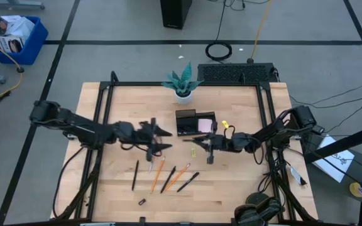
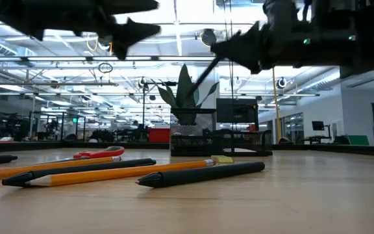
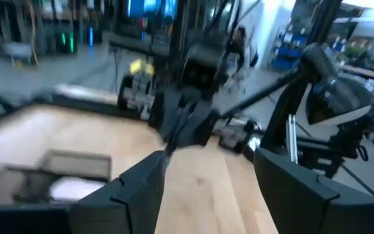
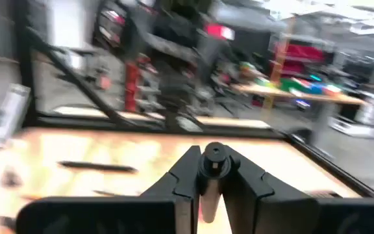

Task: Pick and place office supplies into organizer
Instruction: Put the black pen into the black desk organizer

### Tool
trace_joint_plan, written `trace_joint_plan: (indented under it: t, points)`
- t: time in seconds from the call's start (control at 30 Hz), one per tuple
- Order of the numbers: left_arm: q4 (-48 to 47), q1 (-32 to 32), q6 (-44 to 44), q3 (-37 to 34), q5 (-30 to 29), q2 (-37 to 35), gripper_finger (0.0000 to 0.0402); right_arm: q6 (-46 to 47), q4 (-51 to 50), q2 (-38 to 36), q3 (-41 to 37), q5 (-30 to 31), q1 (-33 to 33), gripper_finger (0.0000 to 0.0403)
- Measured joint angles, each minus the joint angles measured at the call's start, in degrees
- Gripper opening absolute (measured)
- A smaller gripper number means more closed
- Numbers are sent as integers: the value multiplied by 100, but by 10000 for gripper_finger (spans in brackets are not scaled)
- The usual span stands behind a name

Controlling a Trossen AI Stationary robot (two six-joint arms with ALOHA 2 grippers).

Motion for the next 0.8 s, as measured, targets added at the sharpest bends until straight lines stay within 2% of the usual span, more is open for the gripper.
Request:
trace_joint_plan:
  t: [0.17, 0.33, 0.53, 0.67, 0.8]
  points:
    - [-41, 289, 182, -630, -117, -1010, 241, 30, -731, -264, 180, 105, -374, 33]
    - [-40, 392, -23, -887, -145, -1530, 241, -145, -1752, -655, 738, 92, -664, 34]
    - [-107, 387, 22, -907, -135, -1549, 241, -91, -4080, -867, 1841, 102, -1139, 37]
    - [-214, 388, 3, -907, -132, -1529, 241, -61, -4742, -859, 2283, 97, -1428, 31]
    - [-215, 386, -137, -907, -130, -1531, 241, 357, -5296, -864, 2477, 20, -1730, 41]
